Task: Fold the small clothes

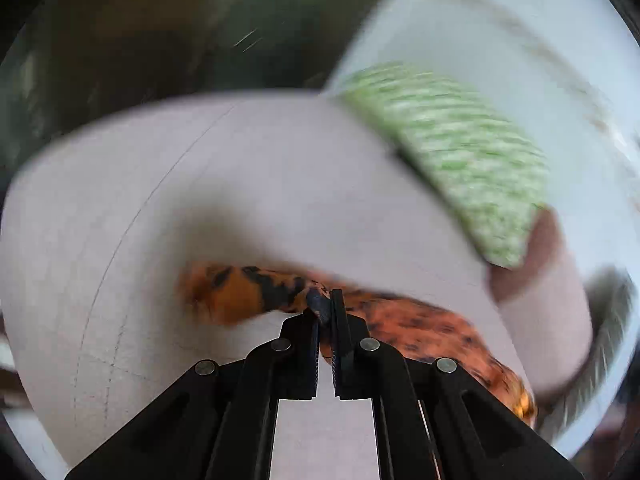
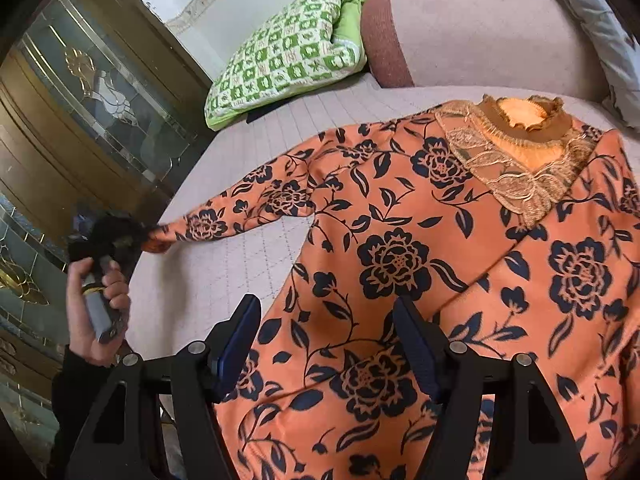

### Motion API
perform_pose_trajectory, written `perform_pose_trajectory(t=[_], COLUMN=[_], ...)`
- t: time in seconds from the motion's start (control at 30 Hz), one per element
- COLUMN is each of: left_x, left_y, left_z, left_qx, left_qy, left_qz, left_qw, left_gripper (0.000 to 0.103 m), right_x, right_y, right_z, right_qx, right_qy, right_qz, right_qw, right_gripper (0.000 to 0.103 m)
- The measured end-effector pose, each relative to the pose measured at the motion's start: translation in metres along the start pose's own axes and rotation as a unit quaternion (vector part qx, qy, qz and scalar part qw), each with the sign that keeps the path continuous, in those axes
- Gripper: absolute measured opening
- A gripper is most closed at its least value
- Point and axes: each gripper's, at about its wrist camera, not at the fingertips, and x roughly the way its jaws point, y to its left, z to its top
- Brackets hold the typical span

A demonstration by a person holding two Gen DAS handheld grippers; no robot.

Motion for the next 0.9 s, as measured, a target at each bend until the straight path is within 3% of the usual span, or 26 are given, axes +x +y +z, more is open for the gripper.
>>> perform_pose_trajectory(t=[0.1,0.23,0.27,0.37,0.4,0.43,0.47,0.53,0.57,0.6,0.67,0.73,0.8,0.83,0.9], left_x=[-0.049,-0.104,-0.114,-0.137,-0.14,-0.139,-0.135,-0.121,-0.115,-0.104,-0.08,-0.064,-0.052,-0.044,-0.044], left_y=[-0.058,-0.131,-0.146,-0.182,-0.195,-0.204,-0.217,-0.229,-0.231,-0.232,-0.231,-0.235,-0.248,-0.257,-0.258], left_z=[-0.031,-0.105,-0.129,-0.211,-0.241,-0.264,-0.299,-0.351,-0.369,-0.394,-0.431,-0.452,-0.465,-0.465,-0.473], left_qx=[0.1,0.248,0.287,0.406,0.449,0.48,0.521,0.58,0.603,0.634,0.677,0.699,0.714,0.718,0.722], left_qy=[-0.061,-0.114,-0.121,-0.121,-0.106,-0.089,-0.055,-0.006,0.01,0.028,0.059,0.076,0.079,0.085,0.095], left_qz=[-0.031,-0.097,-0.118,-0.197,-0.226,-0.243,-0.264,-0.271,-0.267,-0.256,-0.228,-0.212,-0.197,-0.193,-0.197], left_qw=[0.9927,0.957,0.9431,0.8842,0.858,0.8385,0.81,0.7683,0.7519,0.7289,0.6971,0.6791,0.6671,0.6635,0.6561], left_gripper=[0.003,0.003,0.003,0.004,0.004,0.004,0.004,0.004,0.004,0.004,0.004,0.005,0.006,0.007,0.011], right_x=[-0.02,-0.053,-0.061,-0.087,-0.096,-0.103,-0.109,-0.119,-0.12,-0.12,-0.115,-0.105,-0.091,-0.084,-0.08], right_y=[-0.004,-0.024,-0.03,-0.063,-0.081,-0.094,-0.106,-0.134,-0.144,-0.155,-0.179,-0.207,-0.231,-0.239,-0.24], right_z=[-0.007,-0.019,-0.02,-0.019,-0.015,-0.011,-0.007,0.002,0.005,0.006,0.001,-0.008,-0.015,-0.018,-0.018], right_qx=[0.002,0.008,0.006,0.015,0.028,0.038,0.047,0.065,0.071,0.078,0.095,0.138,0.206,0.234,0.24], right_qy=[-0.006,-0.017,-0.019,-0.028,-0.032,-0.037,-0.042,-0.055,-0.058,-0.06,-0.062,-0.048,-0.021,-0.011,0.004], right_qz=[-0.003,-0.015,-0.019,-0.041,-0.046,-0.052,-0.059,-0.065,-0.065,-0.063,-0.052,-0.031,0.028,0.064,0.089], right_qw=[1.0,1.0,1.0,0.999,0.998,0.997,0.996,0.994,0.994,0.993,0.992,0.989,0.978,0.97,0.967], right_gripper=[0.07,0.07,0.07,0.07,0.07,0.07,0.07,0.072,0.072,0.072,0.072,0.072,0.072,0.072,0.072])
